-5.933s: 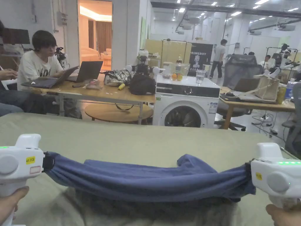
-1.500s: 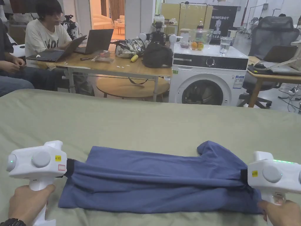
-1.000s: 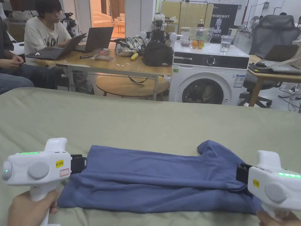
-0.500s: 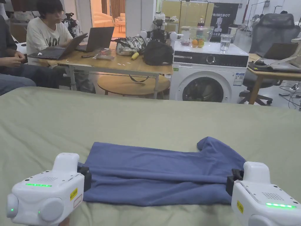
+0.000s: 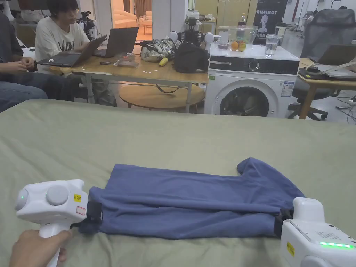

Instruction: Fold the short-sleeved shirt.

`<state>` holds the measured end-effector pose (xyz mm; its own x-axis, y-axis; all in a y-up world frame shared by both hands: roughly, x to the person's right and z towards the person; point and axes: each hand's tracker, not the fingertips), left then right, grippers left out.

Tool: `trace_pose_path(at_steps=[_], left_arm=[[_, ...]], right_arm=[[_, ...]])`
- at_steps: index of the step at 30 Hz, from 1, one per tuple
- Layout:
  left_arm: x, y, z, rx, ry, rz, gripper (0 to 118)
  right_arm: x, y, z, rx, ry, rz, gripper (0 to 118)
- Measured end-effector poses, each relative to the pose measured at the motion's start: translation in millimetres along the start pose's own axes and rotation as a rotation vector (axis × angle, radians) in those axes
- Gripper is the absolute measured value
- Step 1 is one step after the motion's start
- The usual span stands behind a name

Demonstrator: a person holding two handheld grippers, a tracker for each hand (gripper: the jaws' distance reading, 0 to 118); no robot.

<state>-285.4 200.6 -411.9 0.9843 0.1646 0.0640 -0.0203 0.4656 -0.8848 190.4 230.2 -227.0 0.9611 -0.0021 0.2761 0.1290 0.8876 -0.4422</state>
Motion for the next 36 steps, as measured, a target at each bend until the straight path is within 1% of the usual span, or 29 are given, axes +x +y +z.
trace_pose_path(at_steps=[2,3,4,5,6,7,8,9,10,11,12,13,14,18,19,21,23,24,26,27,28,29,31,32,33,34,36], left_arm=[[2,-4,-21,-0.118,0.023,-0.025,50],[5,-8,-24,-0.098,0.055,-0.045,50],[9,-10,-17,-0.044,0.047,-0.052,50],[14,-12,-15,-0.031,0.069,-0.057,50],[20,-13,-15,-0.030,0.088,-0.076,46],[21,-18,-12,-0.011,0.085,-0.120,34],[23,-20,-11,-0.005,0.018,-0.134,12],[22,-21,-11,-0.004,-0.048,-0.121,0],[25,-25,-11,0.004,0.003,-0.115,0],[22,-27,-9,0.008,0.008,-0.135,0],[23,-29,-8,0.020,0.012,-0.151,0],[22,-31,-7,0.025,0.009,-0.146,0],[22,-32,-5,0.027,0.006,-0.137,0],[26,-38,4,0.041,0.001,-0.131,0],[25,-37,5,0.043,-0.002,-0.129,0],[24,-38,6,0.043,-0.009,-0.115,0],[21,-35,5,0.044,-0.019,-0.103,0],[19,-35,6,0.046,-0.025,-0.096,0],[17,-37,9,0.054,-0.039,-0.075,0],[14,-34,9,0.061,-0.044,-0.071,0],[13,-35,10,0.070,-0.050,-0.062,0],[11,-35,12,0.073,-0.057,-0.054,0],[11,-35,10,0.085,-0.060,-0.048,0],[11,-35,11,0.093,-0.058,-0.048,0],[11,-35,11,0.093,-0.057,-0.047,0],[11,-35,12,0.098,-0.059,-0.048,0],[11,-35,16,0.113,-0.057,-0.053,0]], right_arm=[[4,-2,0,-0.013,-0.010,-0.002,0],[7,-2,0,-0.020,-0.014,0.001,0],[11,-2,1,-0.025,-0.015,0.001,0],[17,-2,3,-0.031,-0.019,-0.002,0],[23,-1,3,-0.040,-0.022,-0.004,0],[30,0,4,-0.047,-0.026,-0.010,0],[39,3,3,-0.061,-0.038,-0.025,0],[49,7,2,-0.075,-0.045,-0.035,0],[58,11,-1,-0.094,-0.056,-0.045,0],[68,16,-6,-0.131,-0.065,-0.048,8],[78,21,-11,-0.146,-0.061,-0.059,32],[85,25,-16,-0.166,-0.062,-0.066,48],[92,29,-24,-0.212,-0.054,-0.076,55],[104,36,-57,-0.302,-0.025,-0.105,56],[105,36,-67,-0.327,-0.014,-0.111,56],[104,33,-92,-0.395,-0.005,-0.087,56],[99,23,-112,-0.478,-0.016,-0.055,56],[98,17,-120,-0.526,-0.018,-0.057,56],[93,2,-126,-0.608,0.017,-0.083,56],[89,1,-120,-0.540,-0.021,-0.055,54],[86,3,-115,-0.495,-0.025,-0.028,53],[83,4,-116,-0.513,-0.021,-0.024,48],[80,1,-113,-0.497,0.030,-0.045,7],[75,-1,-114,-0.496,0.041,-0.044,3],[71,-3,-115,-0.490,-0.007,0.003,2],[70,-4,-115,-0.482,-0.003,0.028,1],[74,1,-106,-0.458,0.010,0.011,0]])
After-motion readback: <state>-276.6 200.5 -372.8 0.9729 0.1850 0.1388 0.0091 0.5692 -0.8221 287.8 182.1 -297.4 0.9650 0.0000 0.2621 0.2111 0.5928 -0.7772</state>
